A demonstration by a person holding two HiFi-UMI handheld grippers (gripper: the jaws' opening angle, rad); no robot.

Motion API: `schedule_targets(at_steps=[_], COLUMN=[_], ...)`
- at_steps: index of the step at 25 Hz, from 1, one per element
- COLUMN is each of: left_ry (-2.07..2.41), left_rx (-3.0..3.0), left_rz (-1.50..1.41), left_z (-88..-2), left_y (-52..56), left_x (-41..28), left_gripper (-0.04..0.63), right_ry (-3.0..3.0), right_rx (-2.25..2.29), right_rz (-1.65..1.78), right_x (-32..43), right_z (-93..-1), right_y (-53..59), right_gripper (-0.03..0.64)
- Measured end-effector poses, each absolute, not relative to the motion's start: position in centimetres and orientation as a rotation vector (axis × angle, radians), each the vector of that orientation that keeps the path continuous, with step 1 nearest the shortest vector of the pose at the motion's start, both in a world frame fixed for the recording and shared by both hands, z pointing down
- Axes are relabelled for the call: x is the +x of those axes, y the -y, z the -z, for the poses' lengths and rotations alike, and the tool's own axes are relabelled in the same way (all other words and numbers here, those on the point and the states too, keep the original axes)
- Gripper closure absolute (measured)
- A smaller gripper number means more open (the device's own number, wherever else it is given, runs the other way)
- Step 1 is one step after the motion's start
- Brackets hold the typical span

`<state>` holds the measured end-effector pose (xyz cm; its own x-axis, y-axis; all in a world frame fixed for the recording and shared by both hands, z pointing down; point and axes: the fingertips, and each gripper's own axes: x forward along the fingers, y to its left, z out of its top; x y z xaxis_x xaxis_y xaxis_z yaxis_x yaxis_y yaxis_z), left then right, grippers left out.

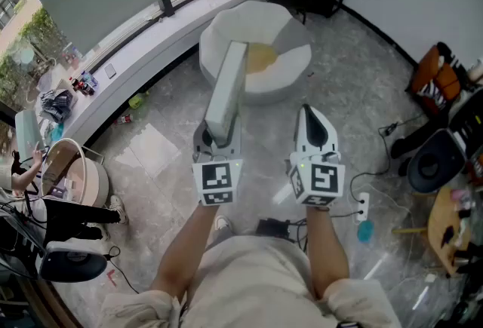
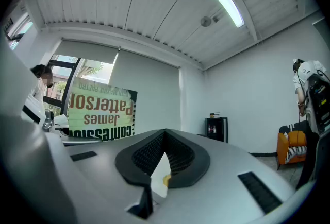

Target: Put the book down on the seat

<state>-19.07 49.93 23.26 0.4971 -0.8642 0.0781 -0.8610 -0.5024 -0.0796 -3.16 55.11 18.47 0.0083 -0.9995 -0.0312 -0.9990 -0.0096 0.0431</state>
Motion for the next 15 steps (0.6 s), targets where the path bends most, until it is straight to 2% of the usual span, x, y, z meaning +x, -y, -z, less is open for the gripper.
schedule_targets(at_steps=[15], left_ry=[-1.554], left_rx=[-2.664], left_rz=[0.158], left_z=[-22.3], left_y=[-52.1], left_x=[-13.5], left_gripper=[0.43], right_ry=[2.249], right_rx=[2.152], right_rz=[0.117], right_x=[1.2], right_z=[-19.1], right_y=[-57.6], right_gripper=[0.615])
